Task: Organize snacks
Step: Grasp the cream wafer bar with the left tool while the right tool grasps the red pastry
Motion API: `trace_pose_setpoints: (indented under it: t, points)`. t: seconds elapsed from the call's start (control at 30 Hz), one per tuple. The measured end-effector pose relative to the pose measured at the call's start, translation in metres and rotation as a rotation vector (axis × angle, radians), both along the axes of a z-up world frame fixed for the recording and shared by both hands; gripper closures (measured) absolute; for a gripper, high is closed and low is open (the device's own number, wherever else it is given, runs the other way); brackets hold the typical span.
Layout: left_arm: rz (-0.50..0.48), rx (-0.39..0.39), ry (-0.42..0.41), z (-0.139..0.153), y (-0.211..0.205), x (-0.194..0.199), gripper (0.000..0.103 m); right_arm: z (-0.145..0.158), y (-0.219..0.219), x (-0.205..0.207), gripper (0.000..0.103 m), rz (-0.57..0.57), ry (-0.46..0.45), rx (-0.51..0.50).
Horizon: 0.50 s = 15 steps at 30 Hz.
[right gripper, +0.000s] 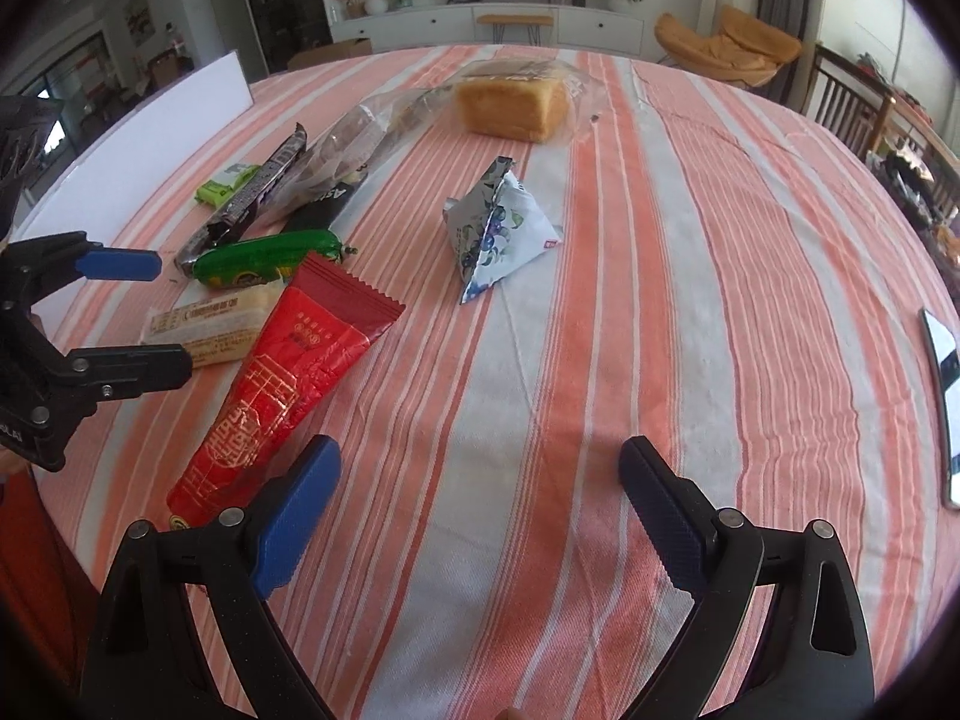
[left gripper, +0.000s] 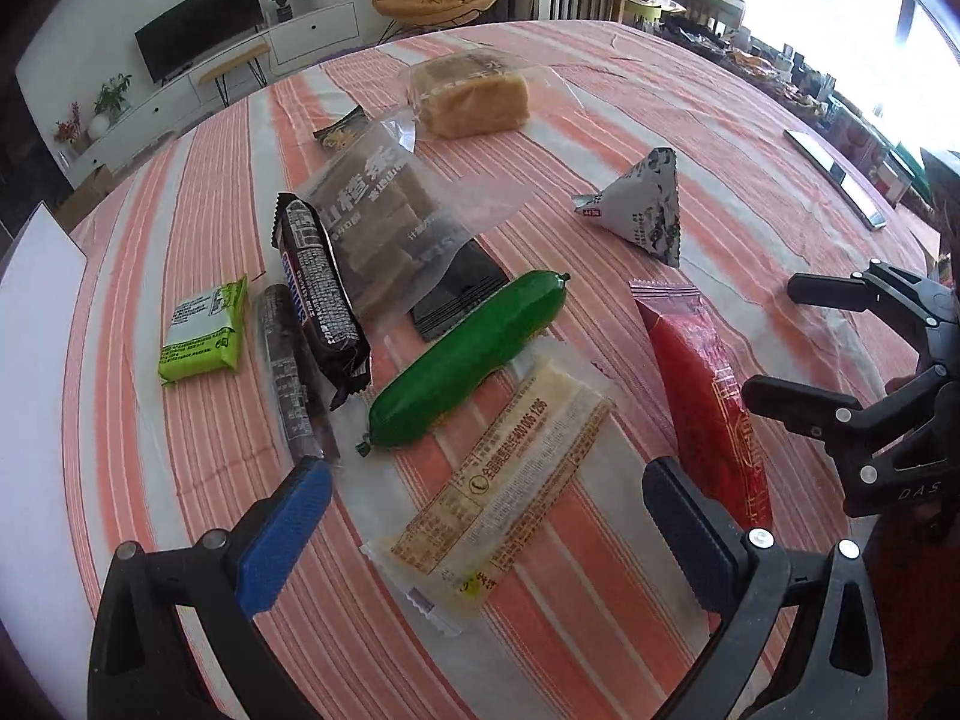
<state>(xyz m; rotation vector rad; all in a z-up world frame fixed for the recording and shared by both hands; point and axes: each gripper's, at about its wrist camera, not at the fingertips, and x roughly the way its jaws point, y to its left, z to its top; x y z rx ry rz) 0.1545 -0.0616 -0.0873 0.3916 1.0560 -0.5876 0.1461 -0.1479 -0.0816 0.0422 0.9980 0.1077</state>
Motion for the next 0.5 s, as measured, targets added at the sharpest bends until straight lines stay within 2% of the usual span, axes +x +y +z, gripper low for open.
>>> trace_pose_setpoints:
  t: [0.13, 0.23, 0.3, 0.43, 0.47, 0.5]
  points:
    - [-0.052, 0.050, 0.014, -0.012, -0.015, -0.006, 0.000, 0.003, -0.020, 0.002, 0.008, -0.059, 0.013, 0.062]
    - [-0.025, -0.001, 0.043, -0.013, -0.009, -0.001, 0.000, 0.004, -0.032, 0.003, 0.008, -0.101, 0.020, 0.113]
    - [-0.008, -0.010, 0.033, -0.013, -0.007, 0.002, 0.000, 0.004, -0.035, 0.004, 0.008, -0.112, 0.023, 0.138]
    - [0.029, 0.029, 0.074, -0.011, -0.010, 0.003, 0.000, 0.004, -0.035, 0.006, 0.008, -0.117, 0.026, 0.139]
    - [0.043, 0.037, 0.087, -0.011, -0.012, 0.004, 0.001, 0.004, -0.034, 0.006, 0.008, -0.116, 0.027, 0.131]
    - [0.046, 0.033, 0.080, -0.009, -0.012, 0.000, 0.009, 0.004, -0.033, 0.006, 0.008, -0.114, 0.027, 0.125]
